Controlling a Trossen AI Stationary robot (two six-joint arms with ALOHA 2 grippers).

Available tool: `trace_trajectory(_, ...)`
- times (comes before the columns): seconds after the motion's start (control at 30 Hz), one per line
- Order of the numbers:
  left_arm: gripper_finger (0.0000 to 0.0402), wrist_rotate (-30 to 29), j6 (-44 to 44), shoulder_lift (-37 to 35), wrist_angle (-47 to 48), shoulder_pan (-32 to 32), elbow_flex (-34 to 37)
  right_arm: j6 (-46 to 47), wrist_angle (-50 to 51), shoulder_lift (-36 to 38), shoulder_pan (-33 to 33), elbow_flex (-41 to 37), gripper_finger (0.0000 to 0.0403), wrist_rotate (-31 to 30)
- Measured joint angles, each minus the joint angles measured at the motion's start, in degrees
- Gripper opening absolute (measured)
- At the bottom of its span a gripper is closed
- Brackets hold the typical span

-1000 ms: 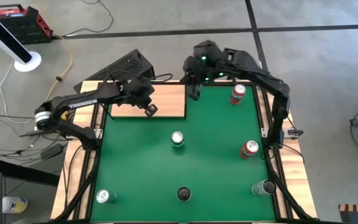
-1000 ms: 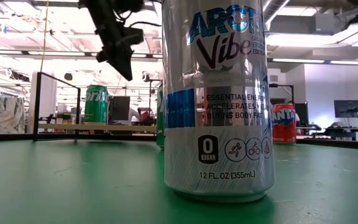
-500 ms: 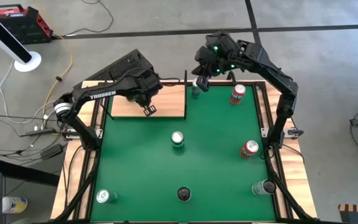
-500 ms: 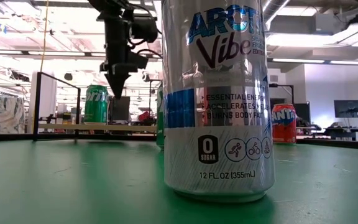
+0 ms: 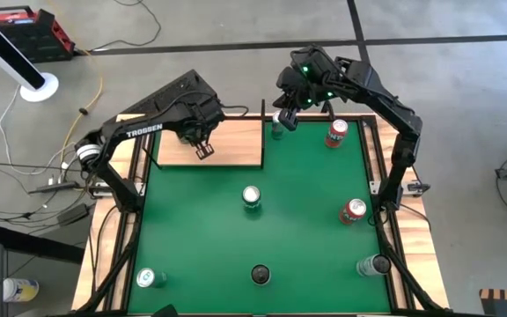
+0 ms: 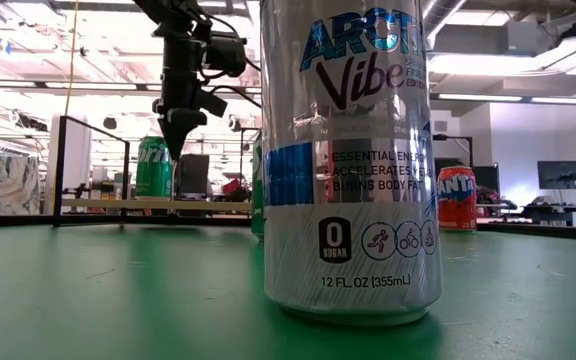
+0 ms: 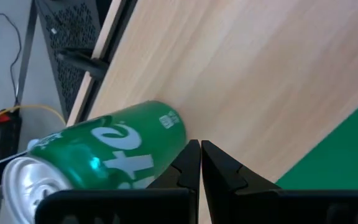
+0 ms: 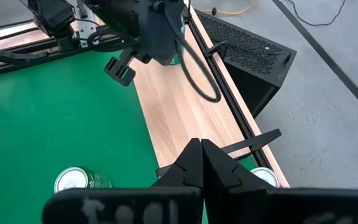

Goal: Place canned beverage on shelf
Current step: Put the left green soda can on the shelf

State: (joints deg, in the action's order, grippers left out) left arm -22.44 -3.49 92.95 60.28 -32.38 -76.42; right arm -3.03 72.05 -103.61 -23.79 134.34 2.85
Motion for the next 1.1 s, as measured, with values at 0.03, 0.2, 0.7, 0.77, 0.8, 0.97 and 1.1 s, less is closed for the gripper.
trace_trajectory(0.03,0.0000,0.0,-0.4,0.0,0.0,-0.3,0.0,0.0,0.1,0.0,0.0,0.0,0.0016,0.0)
trace_trajectory(0.2,0.0000,-0.9,-1.9,0.0,0.7,-2.1,0.0,0.2,0.6,0.0,0.2,0.0,0.0033,0.0)
trace_trajectory(0.7,0.0000,-1.6,-3.8,-0.1,2.4,-6.1,0.0,1.1,2.7,0.0,0.2,0.0,0.0036,0.0)
trace_trajectory(0.77,0.0000,-1.6,-3.8,-0.1,2.5,-6.6,0.0,1.1,2.8,0.0,0.2,0.0,0.0030,0.0)
trace_trajectory(0.8,0.0000,-1.6,-3.8,-0.1,2.7,-6.9,0.0,1.1,2.9,0.0,0.2,0.0,0.0026,0.0)
trace_trajectory(0.97,0.0000,-1.6,-3.8,-0.1,3.3,-8.1,0.0,1.1,3.6,0.0,0.2,0.0,0.0018,0.1)
trace_trajectory(1.1,0.0000,-1.6,-3.8,-0.1,3.2,-9.2,0.0,1.2,4.4,0.0,0.2,0.0,0.0036,0.1)
